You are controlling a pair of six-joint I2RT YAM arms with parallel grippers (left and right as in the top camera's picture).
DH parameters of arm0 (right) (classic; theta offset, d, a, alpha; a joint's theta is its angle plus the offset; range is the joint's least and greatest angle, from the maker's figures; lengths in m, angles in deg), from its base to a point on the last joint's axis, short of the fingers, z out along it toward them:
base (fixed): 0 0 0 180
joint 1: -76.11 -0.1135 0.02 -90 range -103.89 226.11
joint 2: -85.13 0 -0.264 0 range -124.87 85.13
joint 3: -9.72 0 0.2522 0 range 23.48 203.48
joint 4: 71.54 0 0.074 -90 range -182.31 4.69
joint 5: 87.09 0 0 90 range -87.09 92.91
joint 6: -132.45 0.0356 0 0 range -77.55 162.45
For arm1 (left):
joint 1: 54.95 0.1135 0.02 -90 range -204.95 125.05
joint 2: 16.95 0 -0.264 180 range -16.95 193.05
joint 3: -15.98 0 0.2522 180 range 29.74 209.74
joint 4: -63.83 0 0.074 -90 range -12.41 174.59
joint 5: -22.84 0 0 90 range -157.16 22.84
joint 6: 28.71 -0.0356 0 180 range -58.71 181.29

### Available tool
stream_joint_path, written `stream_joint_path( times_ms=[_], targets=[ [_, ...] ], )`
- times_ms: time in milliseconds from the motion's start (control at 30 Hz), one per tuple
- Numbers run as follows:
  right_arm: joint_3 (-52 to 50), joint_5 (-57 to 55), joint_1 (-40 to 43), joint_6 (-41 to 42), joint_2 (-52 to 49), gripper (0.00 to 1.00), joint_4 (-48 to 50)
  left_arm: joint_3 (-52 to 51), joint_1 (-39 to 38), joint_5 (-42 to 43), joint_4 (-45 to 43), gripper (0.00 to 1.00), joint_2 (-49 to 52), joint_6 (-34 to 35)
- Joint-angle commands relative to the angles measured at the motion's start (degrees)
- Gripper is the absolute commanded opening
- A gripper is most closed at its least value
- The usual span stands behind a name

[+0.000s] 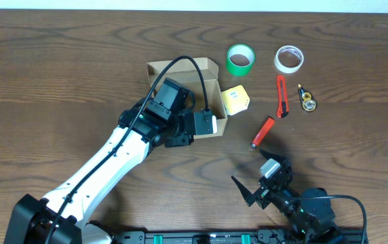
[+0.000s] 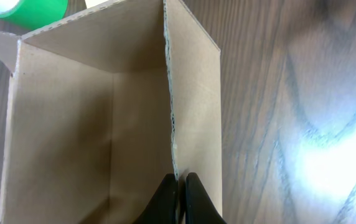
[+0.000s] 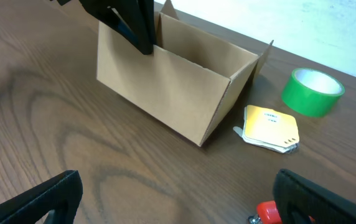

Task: Pack container
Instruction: 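Drag the box with the left gripper toward the table center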

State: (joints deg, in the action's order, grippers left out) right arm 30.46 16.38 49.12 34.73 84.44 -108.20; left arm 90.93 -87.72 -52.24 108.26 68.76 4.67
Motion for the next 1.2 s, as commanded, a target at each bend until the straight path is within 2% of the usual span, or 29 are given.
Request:
stream_joint_path(
  times_ms=[0, 333, 400, 433, 633, 733, 967, 1033, 1167],
  targets=[
    [-0.2, 0.0, -0.5, 0.9, 0.4, 0.99, 0.0, 1.1, 0.2, -1.9, 0.1, 0.06, -0.6, -3.4],
    [-0.2, 0.0, -0.5, 0.8, 0.4, 0.99, 0.0, 1.1, 0.2, -3.5, 0.8, 0.08, -0.5, -3.3],
    [-0.2, 0.0, -0.5, 0.9, 0.4, 0.99, 0.0, 1.1, 0.2, -3.5, 0.7, 0.57, -0.3, -2.6],
    [-0.2, 0.0, -0.5, 0.9, 0.4, 0.99, 0.0, 1.1, 0.2, -3.5, 0.6, 0.95, -0.3, -1.9],
    [-0.2, 0.0, -0.5, 0.9, 0.4, 0.99, 0.0, 1.2, 0.1, -3.5, 0.4, 0.95, -0.5, 3.4],
    [-0.2, 0.0, -0.5, 0.9, 0.4, 0.99, 0.0, 1.7, 0.0, -3.3, 0.4, 0.95, -1.5, 9.0],
    [-0.2, 0.0, -0.5, 0.9, 0.4, 0.99, 0.0, 5.2, 0.2, -3.6, 0.8, 0.95, -9.2, 32.3],
    [-0.2, 0.0, -0.5, 0.8, 0.4, 0.99, 0.0, 5.4, 0.7, -7.4, 0.7, 0.95, -11.8, 37.6],
    [-0.2, 0.0, -0.5, 0.9, 0.4, 0.99, 0.0, 5.4, 3.4, -18.9, 3.5, 0.95, -14.0, 57.9]
  ],
)
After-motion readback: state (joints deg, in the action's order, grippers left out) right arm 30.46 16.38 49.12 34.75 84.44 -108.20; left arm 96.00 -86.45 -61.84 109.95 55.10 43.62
